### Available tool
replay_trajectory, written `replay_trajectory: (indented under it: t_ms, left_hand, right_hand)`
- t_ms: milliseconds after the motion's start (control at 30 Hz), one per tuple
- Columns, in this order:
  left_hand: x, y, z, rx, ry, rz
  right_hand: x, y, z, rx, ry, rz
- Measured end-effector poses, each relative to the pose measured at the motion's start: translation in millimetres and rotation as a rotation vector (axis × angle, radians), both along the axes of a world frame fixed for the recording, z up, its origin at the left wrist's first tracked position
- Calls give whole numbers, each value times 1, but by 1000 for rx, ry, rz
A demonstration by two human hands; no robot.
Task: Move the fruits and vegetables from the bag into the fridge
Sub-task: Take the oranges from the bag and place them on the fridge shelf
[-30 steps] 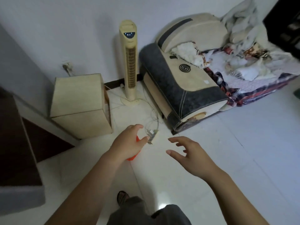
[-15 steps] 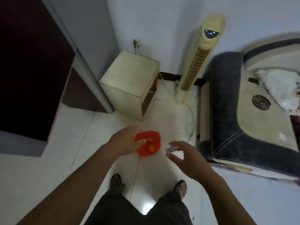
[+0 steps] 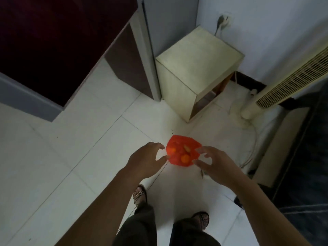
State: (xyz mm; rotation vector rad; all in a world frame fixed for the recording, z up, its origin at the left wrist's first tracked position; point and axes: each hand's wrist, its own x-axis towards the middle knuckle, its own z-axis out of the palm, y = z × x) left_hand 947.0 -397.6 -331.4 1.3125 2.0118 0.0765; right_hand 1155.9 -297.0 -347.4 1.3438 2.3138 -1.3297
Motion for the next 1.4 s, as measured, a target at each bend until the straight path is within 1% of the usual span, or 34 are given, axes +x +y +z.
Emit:
replay_trajectory:
  t_ms: [67,167,233,300,367,433,533,600,733,833,900,967,1033,1100,1167,1267,1400]
  left_hand:
    - [-10,8,-52,0,-17,12]
    - [-23,26,-158,26,-71,5]
    - [-31,39,-239,24,-113,-36]
    - [-37,52,-318,-6,-129,-128]
    - [-44,65,-389,-15,-106,-258]
    - [-49,79,-449,30,-71,-351]
    - [-54,101,-519,91,15,-436]
    - [-55,112,-555,121,61,-487]
    - [-56,111,-611,191,111,-523]
    - [-63,94,-635,167,101,-514]
    - [-69,85,-639,141,105,-486]
    - [-72,81,-640,118,98,-420]
    - [-70,78,-642,95,46,-328]
    - [-66,76,-651,55,-33,-265]
    - [-61,75,-657,8,-85,-250]
    - [-50,70,-661,-42,-92,-282]
    - [-37,65,-664,-31,-123,-332]
  right_hand:
    - [-3,2,-57,-8,-2,11]
    - [-5,5,-161,-7,-27,11]
    - [-7,11,-234,2,-49,26]
    - [-8,18,-307,23,-58,55]
    - [-12,30,-378,82,-44,92]
    - [-18,44,-439,167,-46,104]
    - [-26,62,-514,281,-39,66]
    - [-31,72,-550,331,-8,77]
    - [-35,80,-596,362,27,92]
    - [-27,75,-616,359,-2,121]
    - [-19,71,-621,330,-51,153]
    - [-16,68,-622,284,-62,99]
    - [-17,68,-623,248,-66,57]
    - [-22,71,-628,238,-80,71]
    - [-27,74,-634,216,-108,97]
    - [-30,72,-640,164,-185,141]
    - [-21,63,-638,176,-164,183]
